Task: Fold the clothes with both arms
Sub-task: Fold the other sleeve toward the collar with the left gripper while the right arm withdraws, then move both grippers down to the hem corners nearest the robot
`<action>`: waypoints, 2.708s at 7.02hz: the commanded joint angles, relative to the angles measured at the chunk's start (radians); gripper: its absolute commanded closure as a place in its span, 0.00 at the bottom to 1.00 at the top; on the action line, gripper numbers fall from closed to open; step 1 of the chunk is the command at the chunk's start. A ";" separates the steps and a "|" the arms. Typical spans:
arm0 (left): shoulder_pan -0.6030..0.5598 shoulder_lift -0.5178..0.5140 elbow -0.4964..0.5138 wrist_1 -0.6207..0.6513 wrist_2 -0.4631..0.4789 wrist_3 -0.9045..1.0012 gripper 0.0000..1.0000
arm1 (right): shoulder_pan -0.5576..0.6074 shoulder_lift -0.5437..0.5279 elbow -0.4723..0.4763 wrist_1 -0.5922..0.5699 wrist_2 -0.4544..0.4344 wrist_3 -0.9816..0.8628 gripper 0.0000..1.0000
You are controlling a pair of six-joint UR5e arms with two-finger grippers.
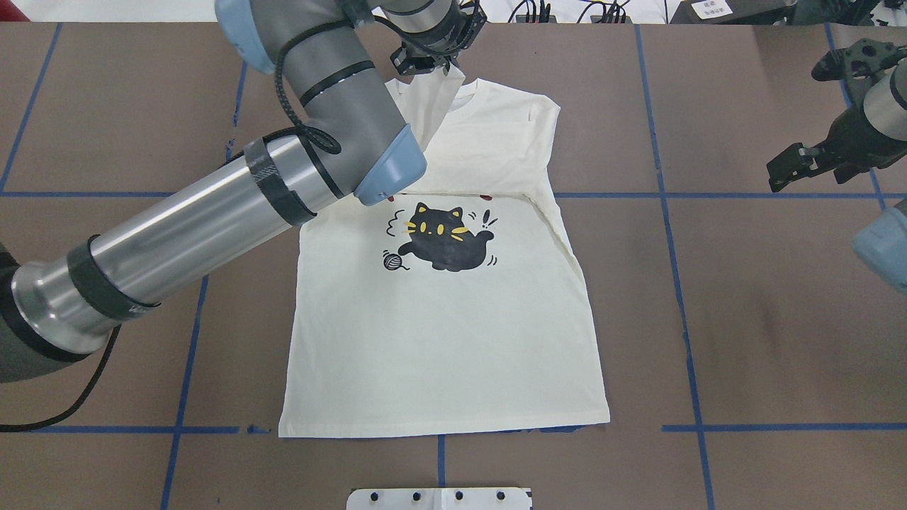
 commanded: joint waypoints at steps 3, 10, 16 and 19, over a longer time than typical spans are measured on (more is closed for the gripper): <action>0.139 -0.131 0.303 -0.213 0.138 -0.093 1.00 | 0.000 0.009 -0.058 0.053 0.000 0.004 0.00; 0.179 -0.048 0.307 -0.421 0.176 0.051 0.00 | -0.052 0.006 -0.067 0.237 0.045 0.198 0.00; 0.179 0.674 -0.819 0.067 0.105 0.370 0.00 | -0.711 -0.046 0.112 0.399 -0.418 0.968 0.00; 0.189 0.663 -0.863 0.139 0.107 0.364 0.00 | -0.850 -0.051 0.109 0.396 -0.498 1.043 0.00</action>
